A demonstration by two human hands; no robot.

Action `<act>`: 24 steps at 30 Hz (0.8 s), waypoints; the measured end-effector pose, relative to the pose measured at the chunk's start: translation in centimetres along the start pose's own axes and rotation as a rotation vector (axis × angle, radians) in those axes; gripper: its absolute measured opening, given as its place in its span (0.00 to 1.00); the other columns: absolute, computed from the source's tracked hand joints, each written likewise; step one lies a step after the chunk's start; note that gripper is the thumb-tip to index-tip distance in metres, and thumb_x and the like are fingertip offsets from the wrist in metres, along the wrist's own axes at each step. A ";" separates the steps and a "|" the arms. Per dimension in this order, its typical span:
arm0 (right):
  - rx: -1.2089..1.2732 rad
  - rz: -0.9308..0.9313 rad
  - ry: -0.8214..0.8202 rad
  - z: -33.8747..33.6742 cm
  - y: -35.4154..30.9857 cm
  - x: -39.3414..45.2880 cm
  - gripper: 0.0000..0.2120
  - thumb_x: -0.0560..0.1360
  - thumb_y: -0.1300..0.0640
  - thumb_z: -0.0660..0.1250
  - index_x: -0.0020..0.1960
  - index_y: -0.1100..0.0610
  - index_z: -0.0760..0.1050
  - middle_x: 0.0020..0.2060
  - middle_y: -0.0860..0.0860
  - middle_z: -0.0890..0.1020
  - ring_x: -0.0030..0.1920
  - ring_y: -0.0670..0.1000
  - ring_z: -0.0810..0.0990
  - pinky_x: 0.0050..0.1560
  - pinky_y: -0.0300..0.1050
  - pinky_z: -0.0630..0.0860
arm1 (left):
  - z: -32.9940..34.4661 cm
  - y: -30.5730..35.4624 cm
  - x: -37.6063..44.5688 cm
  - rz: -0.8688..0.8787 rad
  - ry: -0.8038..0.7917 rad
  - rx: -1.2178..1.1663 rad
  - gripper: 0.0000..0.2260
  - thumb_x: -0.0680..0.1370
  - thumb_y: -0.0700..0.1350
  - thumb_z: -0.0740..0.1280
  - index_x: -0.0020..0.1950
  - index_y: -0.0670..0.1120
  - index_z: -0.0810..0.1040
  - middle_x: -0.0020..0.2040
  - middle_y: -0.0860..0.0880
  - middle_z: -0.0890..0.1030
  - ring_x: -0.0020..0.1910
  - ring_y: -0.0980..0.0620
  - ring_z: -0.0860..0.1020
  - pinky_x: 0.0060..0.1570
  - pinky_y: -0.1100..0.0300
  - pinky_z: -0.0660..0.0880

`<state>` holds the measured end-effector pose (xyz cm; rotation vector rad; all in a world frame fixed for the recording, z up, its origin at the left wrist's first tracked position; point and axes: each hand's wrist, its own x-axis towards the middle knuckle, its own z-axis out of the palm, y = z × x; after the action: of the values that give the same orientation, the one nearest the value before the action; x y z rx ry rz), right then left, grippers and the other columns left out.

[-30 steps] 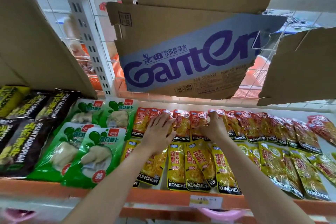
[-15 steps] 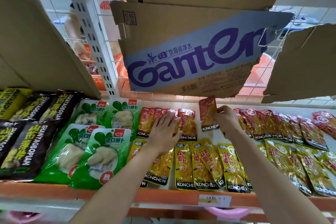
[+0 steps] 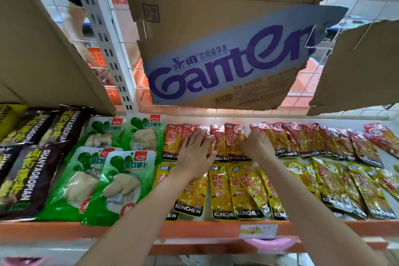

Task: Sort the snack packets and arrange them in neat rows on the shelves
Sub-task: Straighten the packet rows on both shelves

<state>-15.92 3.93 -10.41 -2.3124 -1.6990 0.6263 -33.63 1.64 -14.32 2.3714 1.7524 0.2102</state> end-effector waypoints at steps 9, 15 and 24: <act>-0.057 -0.088 0.096 -4.8 6.2 1.6 0.22 0.75 0.51 0.66 0.61 0.65 0.69 0.57 0.62 0.73 0.58 0.62 0.72 0.54 0.49 0.69 | -2.5 3.5 1.5 -0.042 0.047 0.046 0.22 0.82 0.53 0.49 0.75 0.48 0.57 0.77 0.50 0.54 0.76 0.52 0.47 0.73 0.49 0.40; -0.125 -0.095 -0.017 -4.9 7.3 1.9 0.25 0.75 0.55 0.68 0.65 0.67 0.64 0.61 0.63 0.70 0.62 0.62 0.70 0.59 0.49 0.70 | -0.3 7.4 3.0 -0.032 -0.033 -0.043 0.26 0.82 0.55 0.50 0.77 0.47 0.50 0.78 0.50 0.46 0.76 0.51 0.43 0.72 0.53 0.39; 0.521 -0.056 -0.103 -5.2 7.4 2.3 0.11 0.75 0.51 0.68 0.44 0.59 0.79 0.36 0.52 0.78 0.36 0.51 0.74 0.31 0.41 0.66 | 1.6 7.0 3.2 -0.004 -0.006 0.049 0.26 0.82 0.57 0.45 0.77 0.50 0.46 0.78 0.52 0.45 0.76 0.53 0.41 0.74 0.53 0.38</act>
<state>-6.68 4.24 -9.24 -1.8868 -1.4162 1.0471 -25.79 2.54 -14.26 2.3996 1.7798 0.1609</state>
